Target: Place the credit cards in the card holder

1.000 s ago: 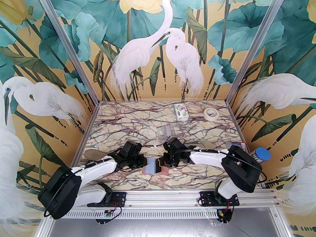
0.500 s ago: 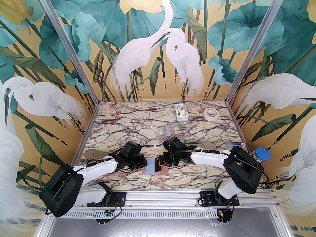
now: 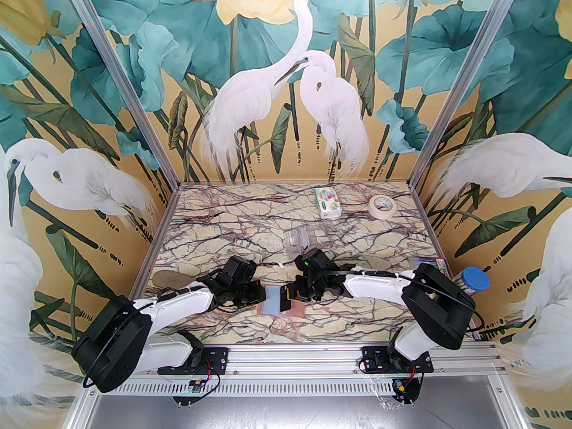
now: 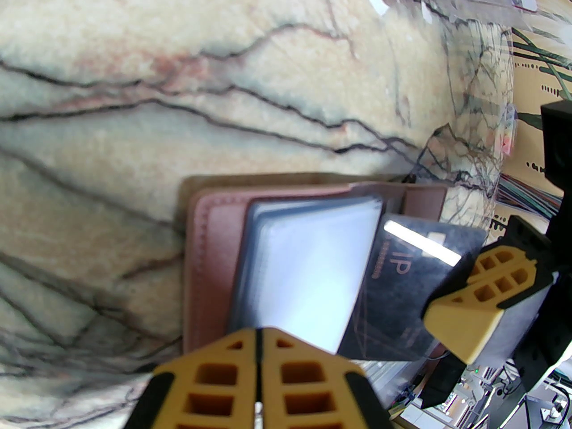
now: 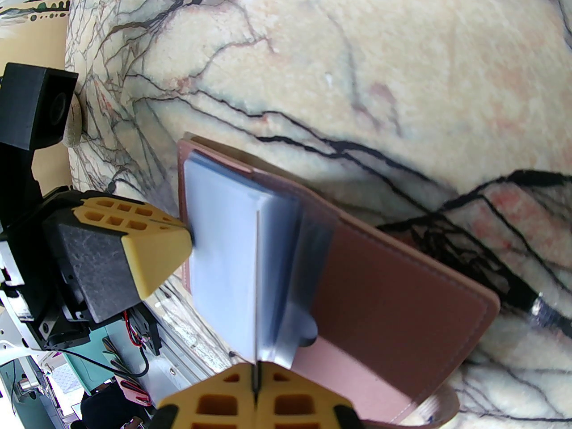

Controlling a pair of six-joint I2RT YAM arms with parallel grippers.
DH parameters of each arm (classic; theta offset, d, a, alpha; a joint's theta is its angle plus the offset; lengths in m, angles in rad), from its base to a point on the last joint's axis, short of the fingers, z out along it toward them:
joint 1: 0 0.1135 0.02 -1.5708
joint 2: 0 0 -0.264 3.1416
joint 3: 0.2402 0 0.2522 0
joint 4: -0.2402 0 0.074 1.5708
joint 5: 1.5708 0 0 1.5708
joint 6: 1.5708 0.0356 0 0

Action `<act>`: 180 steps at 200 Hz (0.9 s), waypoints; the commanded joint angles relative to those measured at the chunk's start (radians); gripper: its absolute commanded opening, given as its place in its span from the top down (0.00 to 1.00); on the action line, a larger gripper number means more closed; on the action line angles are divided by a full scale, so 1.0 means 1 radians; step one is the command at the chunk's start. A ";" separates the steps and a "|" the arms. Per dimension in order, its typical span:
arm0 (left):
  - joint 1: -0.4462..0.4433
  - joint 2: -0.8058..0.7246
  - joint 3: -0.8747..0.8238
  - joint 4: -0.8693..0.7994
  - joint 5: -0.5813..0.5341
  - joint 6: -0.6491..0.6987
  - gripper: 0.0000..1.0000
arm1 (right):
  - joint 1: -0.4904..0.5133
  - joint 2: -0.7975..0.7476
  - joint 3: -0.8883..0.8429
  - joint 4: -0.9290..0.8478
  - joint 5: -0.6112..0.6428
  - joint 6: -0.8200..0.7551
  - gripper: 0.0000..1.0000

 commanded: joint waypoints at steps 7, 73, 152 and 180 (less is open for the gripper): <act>-0.007 0.018 -0.018 -0.016 -0.031 0.009 0.93 | 0.007 0.019 -0.016 0.027 0.007 0.011 1.00; -0.007 0.021 -0.022 -0.016 -0.031 0.008 0.94 | 0.007 0.027 -0.026 0.045 0.003 0.021 1.00; -0.009 0.020 -0.023 -0.016 -0.034 0.004 0.94 | 0.007 0.024 -0.066 0.115 -0.007 0.064 1.00; -0.013 0.021 -0.025 -0.015 -0.036 0.003 0.94 | 0.007 0.017 -0.078 0.127 -0.003 0.076 1.00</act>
